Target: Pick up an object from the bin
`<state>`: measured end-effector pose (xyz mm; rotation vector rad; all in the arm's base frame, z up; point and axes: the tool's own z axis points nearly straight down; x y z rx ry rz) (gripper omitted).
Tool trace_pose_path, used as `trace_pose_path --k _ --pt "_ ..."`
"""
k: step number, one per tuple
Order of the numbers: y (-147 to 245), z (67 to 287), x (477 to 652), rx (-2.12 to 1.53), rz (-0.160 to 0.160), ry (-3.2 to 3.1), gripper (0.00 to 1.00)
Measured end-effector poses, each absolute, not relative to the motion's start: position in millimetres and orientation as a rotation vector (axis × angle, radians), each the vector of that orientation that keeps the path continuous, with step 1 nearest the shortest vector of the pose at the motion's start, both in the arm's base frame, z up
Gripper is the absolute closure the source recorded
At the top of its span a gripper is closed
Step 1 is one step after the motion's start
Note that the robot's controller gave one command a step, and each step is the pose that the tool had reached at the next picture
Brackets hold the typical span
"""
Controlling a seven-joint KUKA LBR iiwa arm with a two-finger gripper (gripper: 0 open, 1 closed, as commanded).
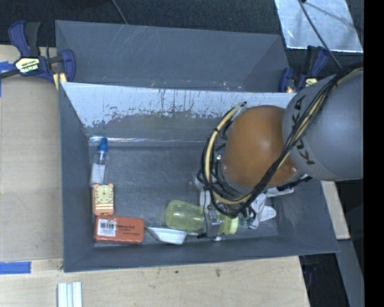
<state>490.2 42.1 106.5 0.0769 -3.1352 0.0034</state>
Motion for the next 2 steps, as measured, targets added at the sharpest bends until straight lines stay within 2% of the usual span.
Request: trace_pose_path --k 1,2 --pt "57.3 102.3 491.5 0.022 0.001 -3.141 0.00" --pt "67.7 73.1 484.9 0.223 0.003 -3.125 1.00"
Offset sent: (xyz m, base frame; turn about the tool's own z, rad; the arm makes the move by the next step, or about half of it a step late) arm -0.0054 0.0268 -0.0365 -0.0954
